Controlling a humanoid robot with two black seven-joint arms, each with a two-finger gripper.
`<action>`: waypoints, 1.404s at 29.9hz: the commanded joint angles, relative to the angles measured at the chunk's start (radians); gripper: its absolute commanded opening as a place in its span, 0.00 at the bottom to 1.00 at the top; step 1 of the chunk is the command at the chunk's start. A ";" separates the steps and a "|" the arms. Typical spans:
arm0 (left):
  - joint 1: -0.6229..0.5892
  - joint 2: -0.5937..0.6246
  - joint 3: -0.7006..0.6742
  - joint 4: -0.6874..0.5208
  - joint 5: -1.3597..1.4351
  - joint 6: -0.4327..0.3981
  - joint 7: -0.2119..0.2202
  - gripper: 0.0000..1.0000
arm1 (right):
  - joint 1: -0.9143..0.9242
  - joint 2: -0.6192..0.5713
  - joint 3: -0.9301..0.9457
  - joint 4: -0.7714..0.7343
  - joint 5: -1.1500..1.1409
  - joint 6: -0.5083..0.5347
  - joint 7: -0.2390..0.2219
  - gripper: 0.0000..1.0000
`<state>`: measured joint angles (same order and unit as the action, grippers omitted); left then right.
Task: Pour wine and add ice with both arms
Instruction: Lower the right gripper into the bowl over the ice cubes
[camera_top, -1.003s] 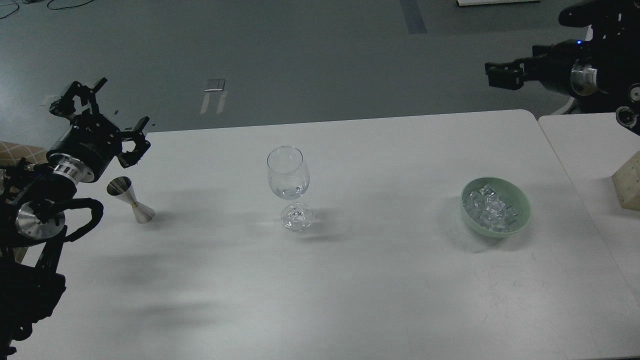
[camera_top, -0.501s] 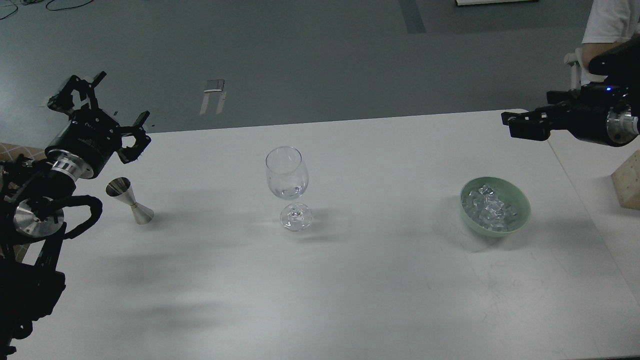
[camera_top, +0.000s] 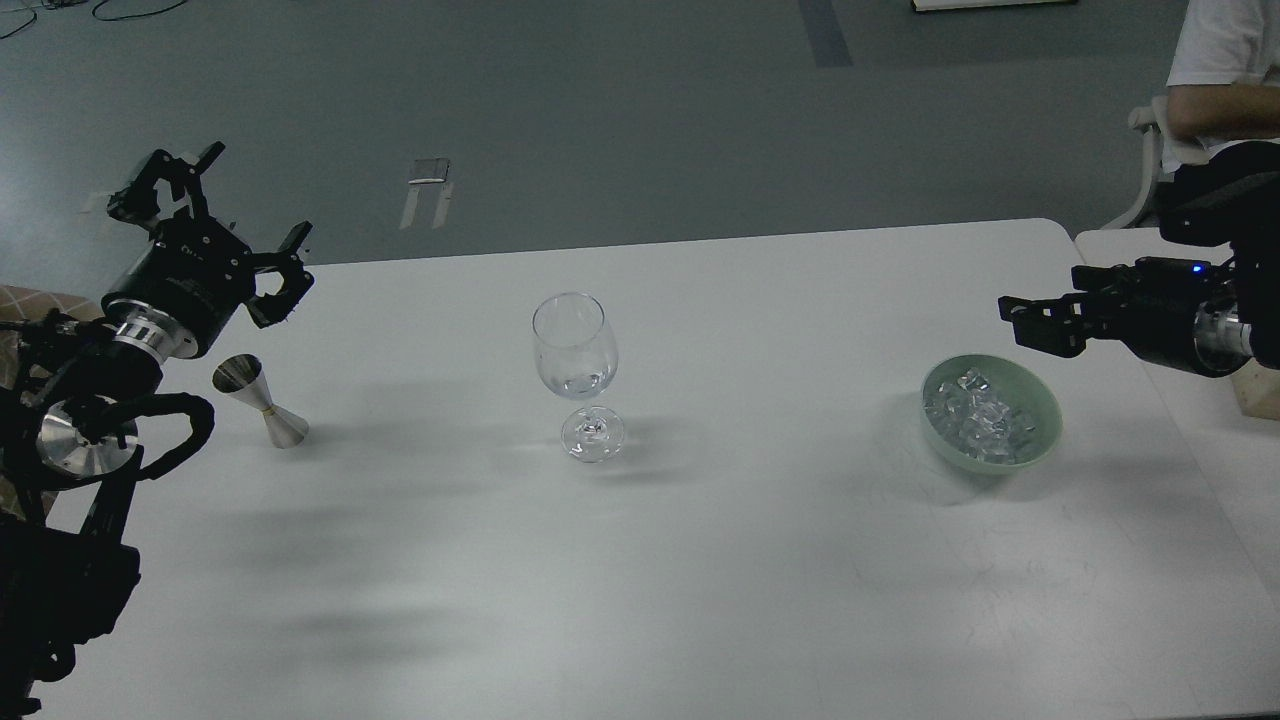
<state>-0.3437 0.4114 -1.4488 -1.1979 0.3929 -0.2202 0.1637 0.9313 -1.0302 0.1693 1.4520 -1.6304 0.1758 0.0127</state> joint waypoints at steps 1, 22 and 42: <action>0.000 -0.026 0.004 -0.012 -0.008 0.019 0.000 0.98 | -0.049 0.001 0.003 0.008 0.001 -0.013 -0.002 0.77; 0.034 -0.028 0.013 -0.014 -0.008 -0.001 0.000 0.98 | -0.147 0.099 -0.017 -0.002 -0.012 -0.009 0.013 0.80; 0.054 -0.037 0.010 -0.026 -0.008 0.001 -0.001 0.98 | -0.143 0.108 -0.005 -0.050 -0.017 -0.012 -0.002 0.79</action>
<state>-0.2918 0.3782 -1.4389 -1.2237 0.3850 -0.2193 0.1625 0.7920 -0.9230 0.1650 1.4145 -1.6475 0.1640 0.0162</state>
